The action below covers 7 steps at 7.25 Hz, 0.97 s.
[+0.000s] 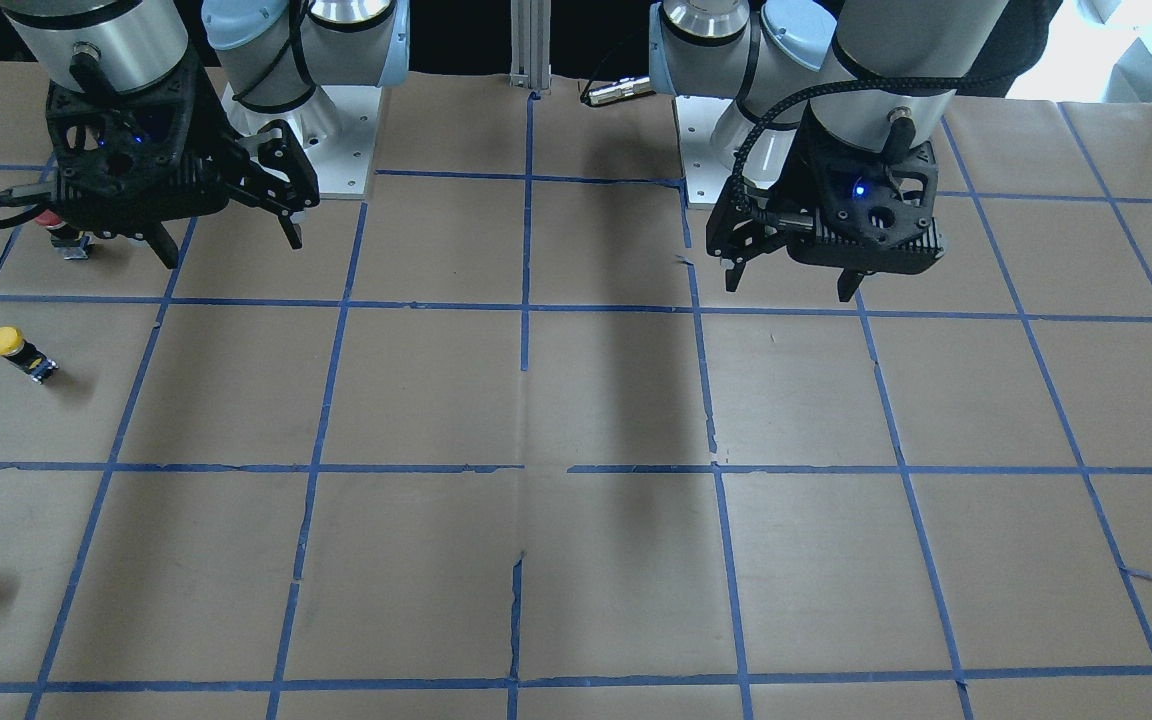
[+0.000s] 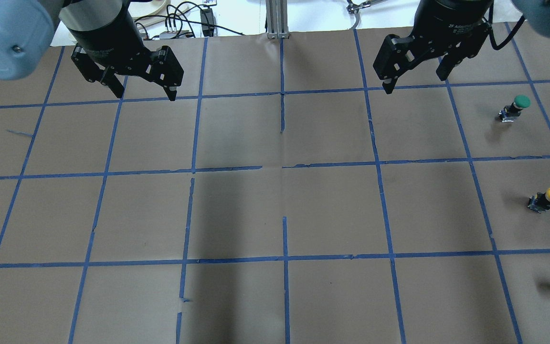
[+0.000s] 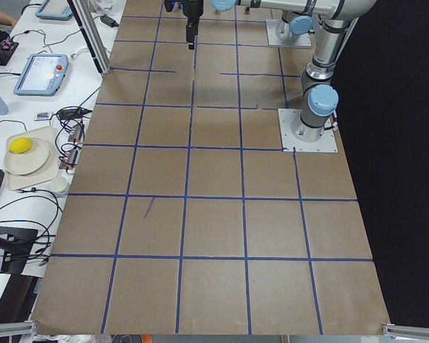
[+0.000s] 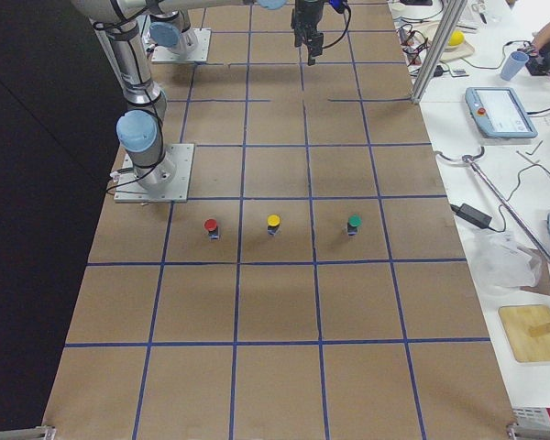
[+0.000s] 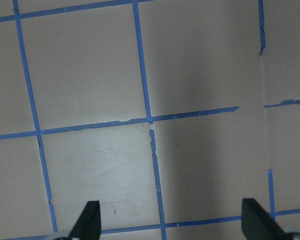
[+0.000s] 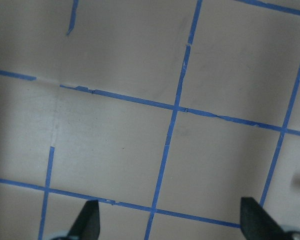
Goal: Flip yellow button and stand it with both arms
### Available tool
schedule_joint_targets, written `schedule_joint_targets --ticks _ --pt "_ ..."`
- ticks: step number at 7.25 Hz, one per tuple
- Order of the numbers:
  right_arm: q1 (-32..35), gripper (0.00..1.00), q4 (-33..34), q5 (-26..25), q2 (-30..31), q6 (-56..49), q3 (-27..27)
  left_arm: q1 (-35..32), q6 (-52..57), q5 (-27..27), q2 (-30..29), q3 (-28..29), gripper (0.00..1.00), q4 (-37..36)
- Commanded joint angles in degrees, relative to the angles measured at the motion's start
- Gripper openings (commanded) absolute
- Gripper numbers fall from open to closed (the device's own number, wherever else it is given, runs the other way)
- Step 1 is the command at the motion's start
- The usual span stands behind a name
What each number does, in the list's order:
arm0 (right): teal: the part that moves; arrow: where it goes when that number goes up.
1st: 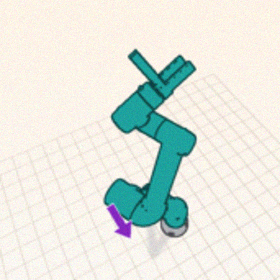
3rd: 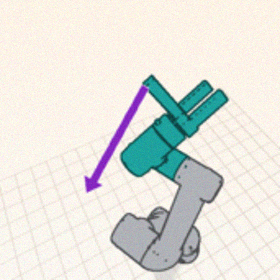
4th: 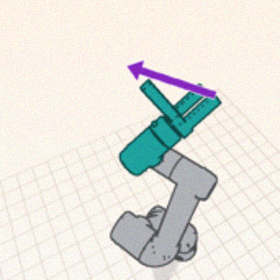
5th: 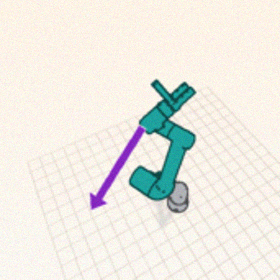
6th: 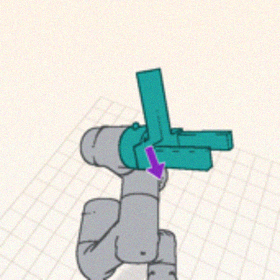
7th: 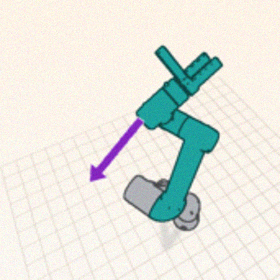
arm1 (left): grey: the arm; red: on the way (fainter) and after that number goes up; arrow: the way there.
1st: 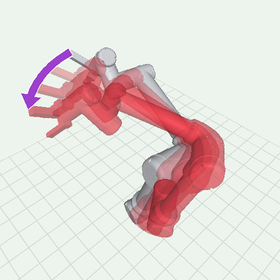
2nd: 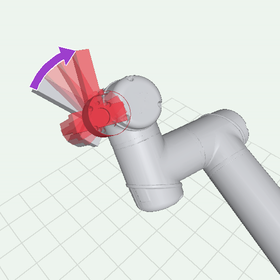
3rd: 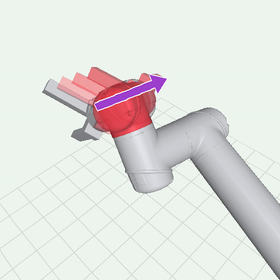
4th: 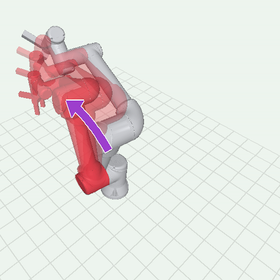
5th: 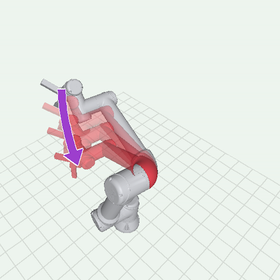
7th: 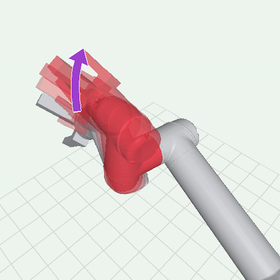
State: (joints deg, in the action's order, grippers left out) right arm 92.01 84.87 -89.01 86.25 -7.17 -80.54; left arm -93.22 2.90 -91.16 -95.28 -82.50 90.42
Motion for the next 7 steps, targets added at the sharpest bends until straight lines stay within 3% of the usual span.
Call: schedule_joint_targets --ticks 1,7 --pt "-0.1 1.0 0.2 0.2 0.3 8.8 -0.1 0.0 0.1 0.5 0.2 0.1 1.0 -0.2" --pt "-0.1 1.0 -0.1 0.1 0.2 8.1 -0.1 -0.2 -0.1 -0.1 0.7 -1.4 1.0 -0.3"
